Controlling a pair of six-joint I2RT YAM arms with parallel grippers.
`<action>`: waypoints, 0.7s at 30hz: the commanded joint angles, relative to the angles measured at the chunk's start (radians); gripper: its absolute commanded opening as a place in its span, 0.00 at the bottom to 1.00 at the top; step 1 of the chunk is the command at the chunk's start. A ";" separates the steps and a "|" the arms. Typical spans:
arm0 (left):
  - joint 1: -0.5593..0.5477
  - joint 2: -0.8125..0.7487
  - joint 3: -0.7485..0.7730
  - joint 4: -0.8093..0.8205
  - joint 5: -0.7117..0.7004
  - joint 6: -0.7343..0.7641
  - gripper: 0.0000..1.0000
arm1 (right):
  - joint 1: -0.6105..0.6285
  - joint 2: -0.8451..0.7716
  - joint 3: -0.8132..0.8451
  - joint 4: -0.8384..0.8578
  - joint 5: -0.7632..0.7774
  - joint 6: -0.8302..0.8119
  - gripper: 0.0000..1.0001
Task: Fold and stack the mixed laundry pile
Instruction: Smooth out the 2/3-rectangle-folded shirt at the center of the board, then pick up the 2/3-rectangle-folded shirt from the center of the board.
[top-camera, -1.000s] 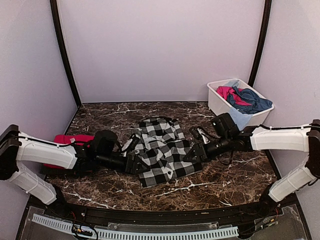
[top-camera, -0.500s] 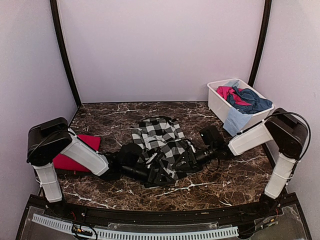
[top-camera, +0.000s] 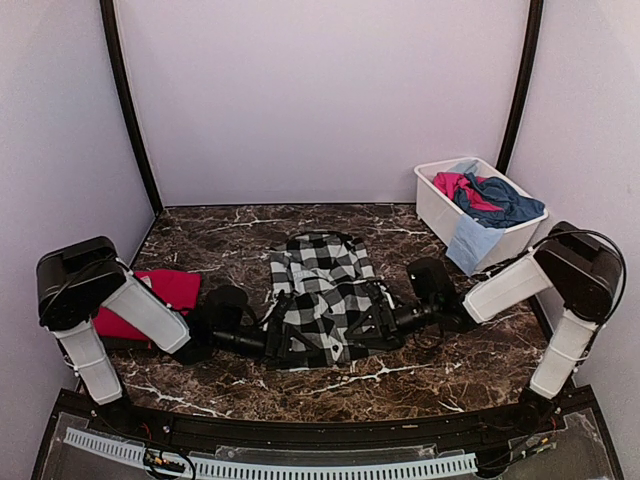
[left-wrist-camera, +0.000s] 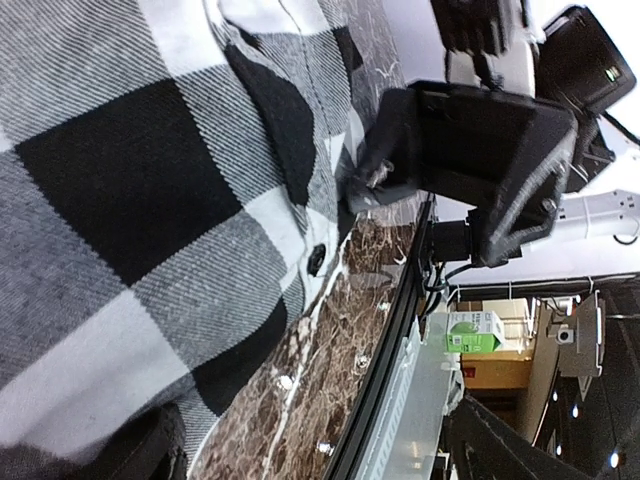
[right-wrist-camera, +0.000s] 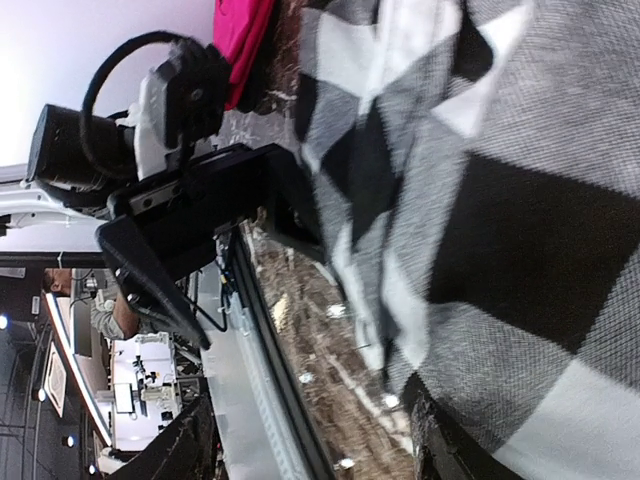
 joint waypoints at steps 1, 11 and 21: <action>0.035 -0.188 -0.013 -0.312 -0.056 0.117 0.91 | 0.025 -0.220 0.013 -0.128 0.047 0.011 0.64; 0.046 -0.531 -0.040 -0.733 -0.257 0.123 0.77 | -0.128 -0.478 -0.035 -0.743 0.314 -0.281 0.54; -0.045 -0.458 -0.133 -0.660 -0.281 0.021 0.57 | -0.196 -0.345 -0.089 -0.695 0.339 -0.332 0.42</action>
